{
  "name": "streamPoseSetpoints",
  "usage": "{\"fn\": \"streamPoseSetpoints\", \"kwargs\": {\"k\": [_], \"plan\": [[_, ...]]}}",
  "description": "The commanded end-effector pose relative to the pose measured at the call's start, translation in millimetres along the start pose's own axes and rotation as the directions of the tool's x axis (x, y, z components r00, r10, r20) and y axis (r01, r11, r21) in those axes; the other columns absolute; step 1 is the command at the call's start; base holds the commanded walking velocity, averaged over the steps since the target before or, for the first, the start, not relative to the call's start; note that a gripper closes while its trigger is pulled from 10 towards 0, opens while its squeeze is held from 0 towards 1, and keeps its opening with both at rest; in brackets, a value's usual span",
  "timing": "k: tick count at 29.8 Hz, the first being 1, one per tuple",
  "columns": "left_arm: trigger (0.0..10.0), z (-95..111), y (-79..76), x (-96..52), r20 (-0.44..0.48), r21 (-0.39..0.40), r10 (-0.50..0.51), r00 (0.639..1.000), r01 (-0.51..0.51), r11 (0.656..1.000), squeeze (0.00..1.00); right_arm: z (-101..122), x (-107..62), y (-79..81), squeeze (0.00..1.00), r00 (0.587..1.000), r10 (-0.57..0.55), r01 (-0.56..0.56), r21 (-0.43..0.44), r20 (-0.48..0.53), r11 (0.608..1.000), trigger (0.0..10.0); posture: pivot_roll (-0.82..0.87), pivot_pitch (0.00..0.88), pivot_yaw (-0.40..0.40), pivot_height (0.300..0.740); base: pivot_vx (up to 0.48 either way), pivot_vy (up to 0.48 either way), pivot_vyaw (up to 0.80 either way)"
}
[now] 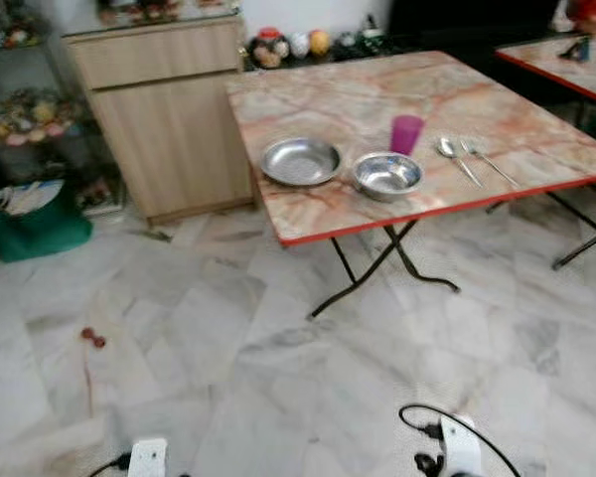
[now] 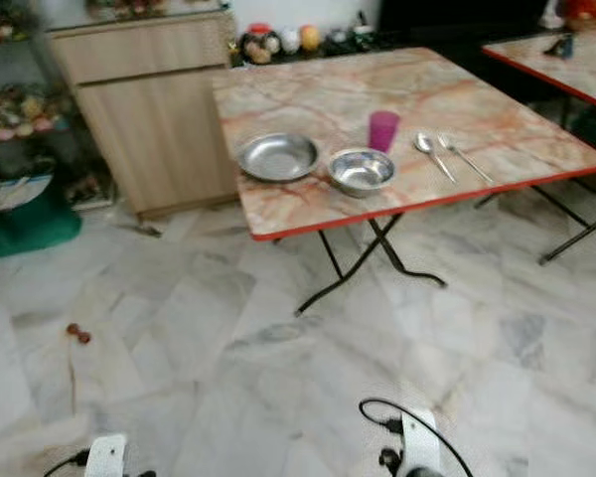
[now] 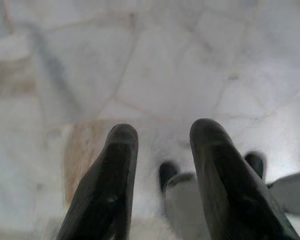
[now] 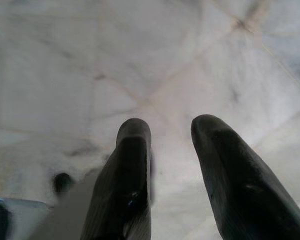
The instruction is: Setting the table
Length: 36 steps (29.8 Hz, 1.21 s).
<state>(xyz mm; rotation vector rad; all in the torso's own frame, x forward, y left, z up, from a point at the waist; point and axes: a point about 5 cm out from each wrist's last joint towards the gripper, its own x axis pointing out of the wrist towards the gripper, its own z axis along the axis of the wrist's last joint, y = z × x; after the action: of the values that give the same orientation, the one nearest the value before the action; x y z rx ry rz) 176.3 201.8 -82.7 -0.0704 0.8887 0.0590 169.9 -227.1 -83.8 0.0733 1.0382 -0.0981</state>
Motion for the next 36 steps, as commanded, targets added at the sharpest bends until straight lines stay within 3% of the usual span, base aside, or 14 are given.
{"fn": "streamPoseSetpoints", "kwargs": {"k": [1, 25, 36], "plan": [[10.0, -8.6, 7.6, -3.2, -0.028, 0.015, 0.017, 0.999, -0.017, 1.0, 0.0, 8.2, 1.7, 6.3, 0.0, 1.0, 0.013, -0.013, 0.002, 0.024, 1.0, 10.0, -0.05, 0.0, 0.021, 0.707, 0.289, 0.0, 0.0], [10.0, 12.9, 1.1, 1.7, 0.055, 0.0, 0.01, 0.998, -0.01, 1.0, 0.0, 7.5, 1.8, 6.9, 0.0, 1.0, 0.01, -0.01, 0.001, 0.023, 1.0, 10.0, -0.04, 0.0, 0.017, 0.707, 0.288, 0.0, 0.0], [10.0, 19.0, 0.1, 2.0, 0.095, -0.014, 0.016, 0.995, -0.014, 1.0, 0.0, 9.2, 2.1, 7.9, 0.0, 0.999, 0.013, -0.013, 0.002, 0.029, 1.0, 10.0, -0.04, 0.0, 0.015, 0.707, 0.0, 0.0, 0.0]]}}
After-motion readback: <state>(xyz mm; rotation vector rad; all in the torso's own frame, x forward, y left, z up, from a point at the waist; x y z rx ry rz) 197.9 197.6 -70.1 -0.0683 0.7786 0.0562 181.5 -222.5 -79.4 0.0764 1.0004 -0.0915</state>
